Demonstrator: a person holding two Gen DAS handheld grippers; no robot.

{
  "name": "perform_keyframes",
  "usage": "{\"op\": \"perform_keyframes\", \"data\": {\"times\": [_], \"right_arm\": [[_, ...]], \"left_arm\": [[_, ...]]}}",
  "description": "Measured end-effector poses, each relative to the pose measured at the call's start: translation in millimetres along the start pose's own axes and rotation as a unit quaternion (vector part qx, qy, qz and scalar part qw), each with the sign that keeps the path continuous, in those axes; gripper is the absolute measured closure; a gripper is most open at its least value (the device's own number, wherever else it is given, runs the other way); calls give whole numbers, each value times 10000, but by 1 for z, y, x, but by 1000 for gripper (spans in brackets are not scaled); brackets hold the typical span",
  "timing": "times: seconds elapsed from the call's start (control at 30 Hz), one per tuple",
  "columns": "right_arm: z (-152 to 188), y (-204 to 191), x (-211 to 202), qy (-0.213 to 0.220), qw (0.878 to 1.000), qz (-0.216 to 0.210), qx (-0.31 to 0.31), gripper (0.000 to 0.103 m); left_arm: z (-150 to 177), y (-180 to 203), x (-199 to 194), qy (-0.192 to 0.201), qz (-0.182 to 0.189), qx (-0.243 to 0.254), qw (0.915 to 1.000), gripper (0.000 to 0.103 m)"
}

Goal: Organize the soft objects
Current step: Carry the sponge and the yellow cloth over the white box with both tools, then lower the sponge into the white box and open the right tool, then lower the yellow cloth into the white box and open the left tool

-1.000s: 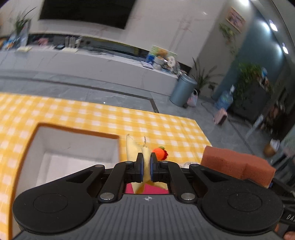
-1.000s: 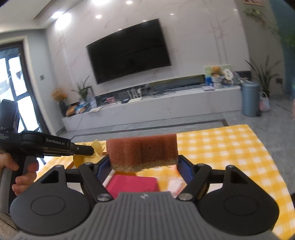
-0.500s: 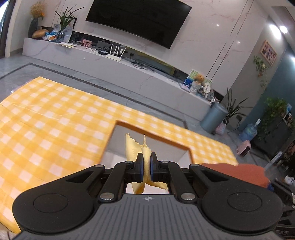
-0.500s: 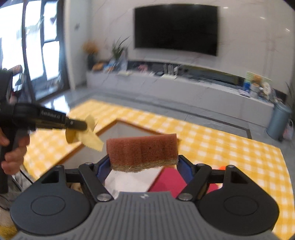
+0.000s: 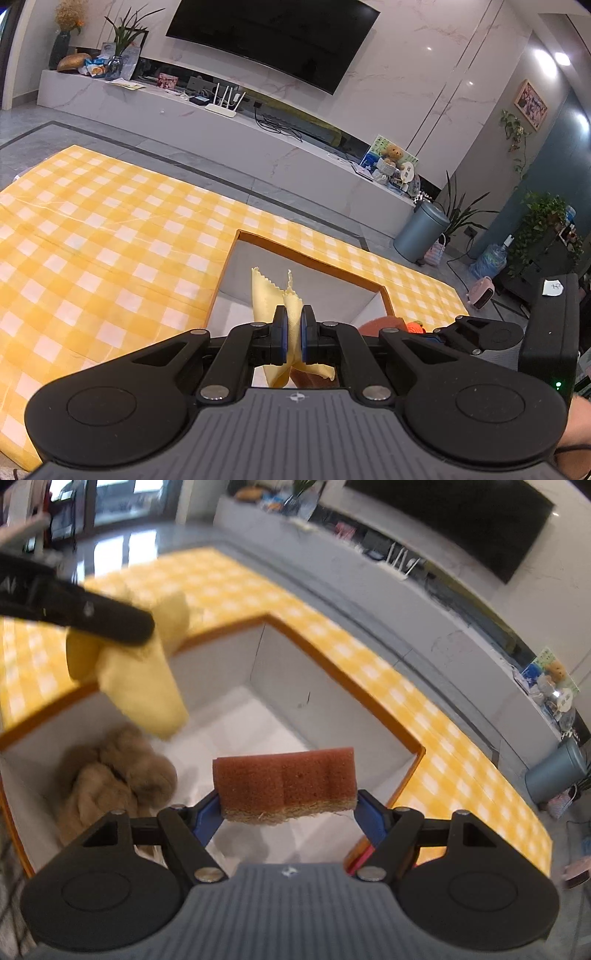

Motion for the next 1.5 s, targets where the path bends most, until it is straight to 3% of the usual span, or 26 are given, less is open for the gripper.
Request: {"op": "perform_keyframes", "data": {"times": [0.1, 0.27, 0.37, 0.63, 0.7, 0.8, 1.07, 1.13, 1.2, 1.37, 1.4, 1.5], "right_arm": [[-3, -1, -2, -32, 9999, -29, -141, 29], [-8, -14, 2, 218, 9970, -679, -294, 29], [-6, -22, 22, 171, 9961, -598, -625, 29], [12, -5, 59, -871, 9923, -549, -685, 28], [17, -2, 59, -1087, 9898, -484, -782, 23], [21, -3, 48, -994, 9895, -150, -1040, 7], [16, 4, 3, -599, 9955, -283, -672, 7], [9, 7, -3, -408, 9973, -471, -382, 14], [4, 10, -4, -252, 9971, -715, -110, 43], [-4, 8, 17, -375, 9969, -647, 239, 79], [-5, 7, 25, -453, 9962, -689, 280, 85], [-3, 3, 51, -750, 9943, -583, 475, 89]], "left_arm": [[-1, -3, 0, -40, 81, -83, 9999, 96], [-2, -10, -2, -45, 81, -183, 9998, 96], [-3, -12, -5, 75, -23, -210, 9997, 96], [-3, -10, -5, 136, -223, -124, 9996, 96], [-3, -7, -4, 171, -318, -30, 9993, 96], [-2, -6, -4, 176, -359, 14, 9992, 96], [-4, -7, -7, 175, -297, -20, 9994, 96], [-4, -8, -7, 166, -296, -44, 9994, 96], [-4, -8, -7, 178, -297, -25, 9994, 96], [-4, -8, -5, 177, -293, 30, 9994, 96], [-4, -8, -4, 172, -303, 29, 9994, 96], [-3, -7, -3, 201, -370, 24, 9991, 96]]}}
Point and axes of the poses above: each gripper's, at about its wrist camera, not at the fingertips, and x roughly the way its jaws point, y to its right, z to its underside, the point moved 5 cm from there along x, roughly the way its jaws point, and after that the axes turned 14 degrees about -z, right-handed, at the moved point
